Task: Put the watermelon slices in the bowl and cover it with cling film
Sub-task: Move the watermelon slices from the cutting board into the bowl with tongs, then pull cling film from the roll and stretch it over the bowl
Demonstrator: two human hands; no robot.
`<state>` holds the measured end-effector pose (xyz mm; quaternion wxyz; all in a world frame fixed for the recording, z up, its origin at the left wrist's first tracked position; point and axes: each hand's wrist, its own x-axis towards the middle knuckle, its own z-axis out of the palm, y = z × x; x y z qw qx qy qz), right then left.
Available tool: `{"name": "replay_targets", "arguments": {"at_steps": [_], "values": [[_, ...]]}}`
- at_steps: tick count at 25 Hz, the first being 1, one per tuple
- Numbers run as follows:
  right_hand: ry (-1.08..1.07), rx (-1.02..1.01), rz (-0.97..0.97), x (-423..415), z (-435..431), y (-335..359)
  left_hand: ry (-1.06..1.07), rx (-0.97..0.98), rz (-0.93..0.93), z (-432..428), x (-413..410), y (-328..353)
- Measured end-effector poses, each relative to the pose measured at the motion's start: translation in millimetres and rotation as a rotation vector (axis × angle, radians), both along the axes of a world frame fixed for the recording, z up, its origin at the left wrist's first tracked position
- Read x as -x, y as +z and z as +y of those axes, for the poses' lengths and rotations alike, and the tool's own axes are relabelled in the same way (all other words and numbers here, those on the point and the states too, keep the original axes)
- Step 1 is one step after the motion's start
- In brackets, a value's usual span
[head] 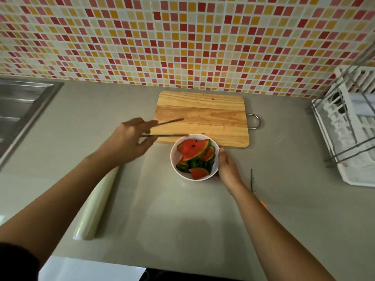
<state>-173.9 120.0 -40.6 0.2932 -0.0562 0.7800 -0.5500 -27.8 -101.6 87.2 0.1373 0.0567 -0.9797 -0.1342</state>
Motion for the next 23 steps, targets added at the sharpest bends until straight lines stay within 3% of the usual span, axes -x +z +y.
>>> {"name": "replay_targets", "arguments": {"at_steps": [3, 5, 7, 15, 19, 23], "values": [[-0.039, -0.047, -0.006, -1, -2, -3, 0.422, -0.267, -0.124, -15, 39, -34], [-0.057, -0.056, 0.001, -2, -3, -5, 0.566, -0.353, -0.240, -15, 69, -60], [-0.082, -0.018, 0.012, -3, -2, -6, 0.641, -0.362, -0.232, -10, 97, -80], [-0.117, 0.022, 0.001, -6, -2, -9, 0.738, -0.292, -0.168, -12, 141, -122], [-0.093, 0.008, 0.013, -5, -1, -9, 0.740, -0.387, -0.183, -11, 139, -117], [-0.065, -0.024, 0.039, -4, 2, -5, 0.775, -0.620, 0.043, 2, 104, -95]]}}
